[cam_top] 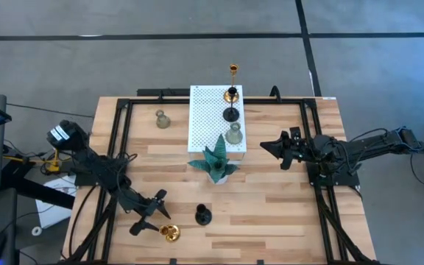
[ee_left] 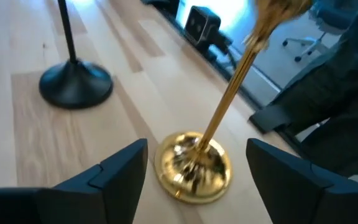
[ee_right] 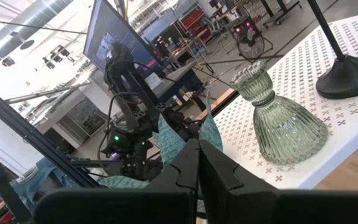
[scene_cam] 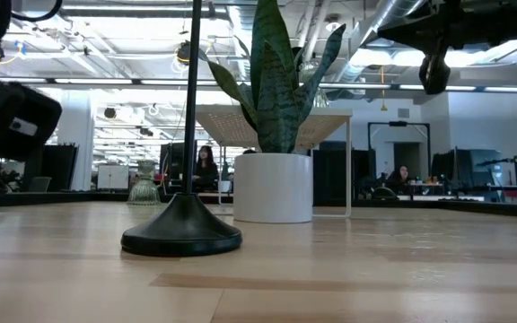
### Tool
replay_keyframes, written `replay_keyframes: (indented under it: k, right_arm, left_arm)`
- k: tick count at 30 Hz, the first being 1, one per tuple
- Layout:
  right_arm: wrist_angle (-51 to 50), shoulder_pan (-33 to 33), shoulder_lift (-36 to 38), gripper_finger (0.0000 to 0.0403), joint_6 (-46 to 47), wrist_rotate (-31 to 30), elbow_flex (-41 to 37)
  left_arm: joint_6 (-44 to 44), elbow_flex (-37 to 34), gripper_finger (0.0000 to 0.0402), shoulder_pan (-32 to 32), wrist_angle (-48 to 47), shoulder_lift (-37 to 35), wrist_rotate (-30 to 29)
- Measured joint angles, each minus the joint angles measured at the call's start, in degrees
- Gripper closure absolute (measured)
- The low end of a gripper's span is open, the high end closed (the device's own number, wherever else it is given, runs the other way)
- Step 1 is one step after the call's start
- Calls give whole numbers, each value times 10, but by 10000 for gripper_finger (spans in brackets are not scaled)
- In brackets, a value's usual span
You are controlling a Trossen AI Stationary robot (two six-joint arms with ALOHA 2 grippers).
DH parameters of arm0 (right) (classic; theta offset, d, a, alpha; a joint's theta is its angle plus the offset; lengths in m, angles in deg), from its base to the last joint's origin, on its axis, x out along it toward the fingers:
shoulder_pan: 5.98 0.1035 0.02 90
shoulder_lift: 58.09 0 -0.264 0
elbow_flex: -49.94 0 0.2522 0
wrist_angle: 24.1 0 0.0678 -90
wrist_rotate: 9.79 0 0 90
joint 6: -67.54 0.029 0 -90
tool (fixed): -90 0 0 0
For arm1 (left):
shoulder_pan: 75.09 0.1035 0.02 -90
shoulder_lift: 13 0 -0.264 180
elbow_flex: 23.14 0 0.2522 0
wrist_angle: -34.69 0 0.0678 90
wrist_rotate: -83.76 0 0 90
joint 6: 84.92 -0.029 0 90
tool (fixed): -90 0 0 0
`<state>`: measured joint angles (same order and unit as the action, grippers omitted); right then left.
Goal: Pick & Place candle stick holders
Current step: Put the gold candle holder on the shelf aligned with the other gold candle holder
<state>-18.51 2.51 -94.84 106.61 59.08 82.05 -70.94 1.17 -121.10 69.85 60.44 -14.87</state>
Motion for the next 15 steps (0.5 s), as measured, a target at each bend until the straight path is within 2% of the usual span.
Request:
replay_keyframes:
  k: [8,15]
  right_arm:
    - [0,0,0,403,0,0,0]
    - [0,0,0,403,0,0,0]
  left_arm:
    - [4,4,134,0,79,57,-1]
    - [4,45,147,0,81,103,14]
